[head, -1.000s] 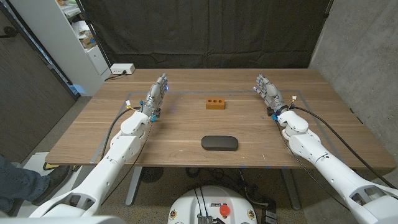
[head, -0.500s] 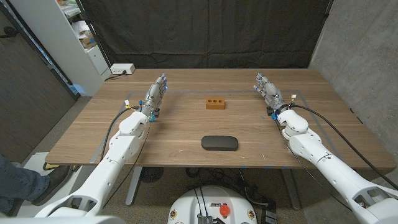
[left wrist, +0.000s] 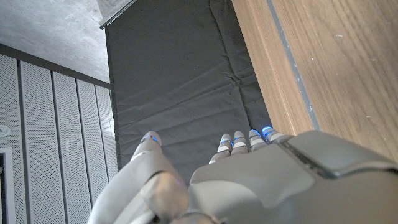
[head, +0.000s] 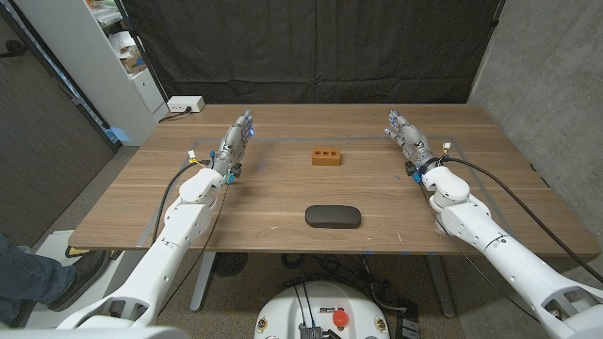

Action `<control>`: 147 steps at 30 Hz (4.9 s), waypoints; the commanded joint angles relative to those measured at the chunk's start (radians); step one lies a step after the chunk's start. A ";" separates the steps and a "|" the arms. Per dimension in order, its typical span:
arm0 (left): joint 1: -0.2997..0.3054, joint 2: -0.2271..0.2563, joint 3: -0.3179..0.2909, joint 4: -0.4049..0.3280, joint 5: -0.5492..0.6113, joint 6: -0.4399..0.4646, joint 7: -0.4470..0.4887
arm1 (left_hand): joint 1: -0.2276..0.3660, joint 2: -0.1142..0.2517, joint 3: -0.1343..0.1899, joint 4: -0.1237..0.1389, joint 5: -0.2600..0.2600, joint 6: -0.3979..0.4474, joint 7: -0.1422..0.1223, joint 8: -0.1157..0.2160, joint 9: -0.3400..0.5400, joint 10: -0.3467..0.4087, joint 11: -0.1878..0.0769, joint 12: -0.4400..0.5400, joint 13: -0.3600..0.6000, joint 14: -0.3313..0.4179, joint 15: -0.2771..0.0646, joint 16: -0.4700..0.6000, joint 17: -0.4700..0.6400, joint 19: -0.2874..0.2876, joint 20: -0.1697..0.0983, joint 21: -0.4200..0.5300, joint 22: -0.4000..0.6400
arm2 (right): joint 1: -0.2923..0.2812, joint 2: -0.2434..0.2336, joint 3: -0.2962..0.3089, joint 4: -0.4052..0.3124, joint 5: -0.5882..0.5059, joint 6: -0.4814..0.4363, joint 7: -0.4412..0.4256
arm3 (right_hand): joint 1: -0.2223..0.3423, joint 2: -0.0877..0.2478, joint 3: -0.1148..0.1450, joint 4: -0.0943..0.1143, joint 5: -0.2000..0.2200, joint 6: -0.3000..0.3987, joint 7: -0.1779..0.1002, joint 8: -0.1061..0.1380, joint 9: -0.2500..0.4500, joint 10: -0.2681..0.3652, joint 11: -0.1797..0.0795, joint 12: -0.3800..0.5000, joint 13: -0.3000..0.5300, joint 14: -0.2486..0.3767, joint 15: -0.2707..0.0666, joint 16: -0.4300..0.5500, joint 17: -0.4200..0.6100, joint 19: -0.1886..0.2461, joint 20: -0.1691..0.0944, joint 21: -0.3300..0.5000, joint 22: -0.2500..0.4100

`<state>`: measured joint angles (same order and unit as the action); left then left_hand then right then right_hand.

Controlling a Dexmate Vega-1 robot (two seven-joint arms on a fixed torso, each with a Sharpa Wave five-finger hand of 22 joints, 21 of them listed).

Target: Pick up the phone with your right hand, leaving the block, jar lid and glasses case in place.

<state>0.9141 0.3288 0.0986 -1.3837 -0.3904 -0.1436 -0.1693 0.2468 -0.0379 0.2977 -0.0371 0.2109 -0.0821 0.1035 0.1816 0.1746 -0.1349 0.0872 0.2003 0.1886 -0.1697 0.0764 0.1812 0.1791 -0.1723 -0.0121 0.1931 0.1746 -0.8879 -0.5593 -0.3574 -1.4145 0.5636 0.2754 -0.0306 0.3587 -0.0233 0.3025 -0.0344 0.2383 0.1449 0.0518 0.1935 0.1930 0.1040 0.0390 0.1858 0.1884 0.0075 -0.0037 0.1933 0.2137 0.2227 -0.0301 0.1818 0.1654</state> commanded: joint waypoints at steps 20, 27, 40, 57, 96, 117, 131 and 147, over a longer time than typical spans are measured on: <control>0.020 0.000 -0.010 -0.048 0.021 0.025 -0.004 | -0.009 0.002 -0.005 0.002 0.009 0.012 0.001 0.008 0.004 0.005 -0.004 0.010 0.005 -0.023 0.003 0.007 0.003 -0.001 0.008 0.005 0.005 | -0.058 -0.069 0.025 -0.075 -0.015 0.013 0.000 | 0.009 0.002 -0.006 -0.010 0.002 0.010 -0.013 0.007 0.002 0.015 -0.011 0.012 0.003 0.029 -0.004 0.013 -0.003 0.031 -0.002 0.013 0.002; 0.027 0.000 -0.007 -0.062 0.025 0.031 0.003 | -0.009 0.004 -0.005 0.002 0.010 0.013 0.001 0.008 0.004 0.005 -0.004 0.010 0.005 -0.022 0.002 0.007 0.003 -0.001 0.008 0.005 0.005 | -0.068 -0.082 0.032 -0.081 -0.009 0.019 0.010 | 0.010 0.003 -0.007 -0.011 0.002 0.014 -0.014 0.009 0.002 0.020 -0.012 0.014 0.003 0.037 -0.005 0.016 -0.004 0.042 0.000 0.016 0.002; 0.025 0.001 -0.004 -0.069 0.026 0.029 0.003 | -0.009 0.007 -0.006 0.002 0.011 0.014 0.000 0.008 0.004 0.005 -0.004 0.010 0.005 -0.022 0.002 0.007 0.003 0.001 0.011 0.006 0.005 | -0.089 -0.098 0.045 -0.096 -0.011 0.030 0.005 | 0.011 0.004 -0.010 -0.014 0.001 0.017 -0.016 0.010 0.002 0.025 -0.015 0.015 0.004 0.048 -0.004 0.019 -0.006 0.056 0.002 0.018 0.002; 0.021 0.000 -0.001 -0.061 0.028 0.036 0.003 | -0.008 0.010 -0.006 0.001 0.013 0.016 0.001 0.008 0.004 0.002 -0.004 0.009 0.005 -0.024 0.003 0.006 0.003 0.000 0.013 0.005 0.005 | -0.114 -0.107 0.061 -0.121 -0.015 0.050 -0.011 | 0.010 0.007 -0.013 -0.015 0.001 0.020 -0.018 0.010 0.002 0.030 -0.017 0.016 0.004 0.055 0.000 0.021 -0.006 0.060 0.004 0.017 0.002; 0.029 -0.003 -0.006 -0.066 0.020 0.036 -0.003 | -0.007 0.017 -0.008 -0.001 0.015 0.016 0.001 0.007 0.004 -0.005 -0.001 0.007 0.005 -0.031 0.006 0.004 0.002 -0.006 0.021 0.003 0.005 | -0.192 -0.162 0.103 -0.195 -0.017 0.052 -0.034 | 0.012 0.011 -0.019 -0.020 0.000 0.022 -0.020 0.010 0.002 0.030 -0.018 0.013 0.004 0.062 -0.001 0.022 -0.008 0.069 0.008 0.014 0.002; 0.043 0.007 -0.013 -0.081 0.012 0.031 -0.007 | -0.007 0.020 -0.009 -0.002 0.015 0.018 -0.002 0.007 0.004 -0.003 -0.006 0.008 0.005 -0.030 0.005 0.005 0.003 -0.005 0.024 0.004 0.005 | -0.263 -0.198 0.132 -0.289 -0.067 0.021 -0.116 | 0.016 0.012 -0.022 -0.025 0.000 0.024 -0.024 0.010 0.003 0.033 -0.019 0.013 0.004 0.068 -0.003 0.023 -0.009 0.072 0.010 0.012 0.002; 0.044 0.009 -0.003 -0.093 0.016 0.038 -0.007 | -0.006 0.023 -0.010 -0.004 0.015 0.018 -0.003 0.007 0.004 -0.009 -0.001 0.006 0.005 -0.031 0.004 0.005 0.003 -0.006 0.023 0.004 0.005 | -0.305 -0.217 0.153 -0.322 -0.085 0.009 -0.147 | 0.017 0.013 -0.023 -0.027 0.000 0.026 -0.024 0.010 0.003 0.035 -0.022 0.013 0.004 0.071 -0.003 0.022 -0.010 0.073 0.010 0.011 0.002; 0.059 0.018 -0.006 -0.127 0.023 0.048 0.014 | -0.005 0.025 -0.011 -0.005 0.015 0.018 -0.003 0.007 0.004 -0.011 -0.005 0.006 0.005 -0.035 0.001 0.004 0.003 -0.009 0.027 0.003 0.005 | -0.323 -0.215 0.162 -0.330 -0.122 0.023 -0.178 | 0.016 0.015 -0.024 -0.028 0.000 0.028 -0.028 0.011 0.003 0.038 -0.024 0.014 0.004 0.074 -0.006 0.022 -0.009 0.074 0.009 0.010 0.002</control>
<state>0.9643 0.3407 0.0921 -1.4913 -0.3724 -0.1025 -0.1664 0.2414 -0.0219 0.2891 -0.0375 0.2223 -0.0679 0.1000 0.1855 0.1745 -0.1421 0.0838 0.2003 0.1883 -0.1696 0.0763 0.1852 0.1789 -0.1720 0.0093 0.1931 0.1743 -1.1921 -0.7713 -0.2043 -1.7295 0.4705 0.2914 -0.1800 0.3692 -0.0129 0.2789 -0.0579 0.2383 0.1682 0.0285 0.2013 0.1928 0.1322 0.0179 0.1934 0.1880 0.0735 -0.0055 0.2080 0.2049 0.2869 -0.0198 0.1914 0.1651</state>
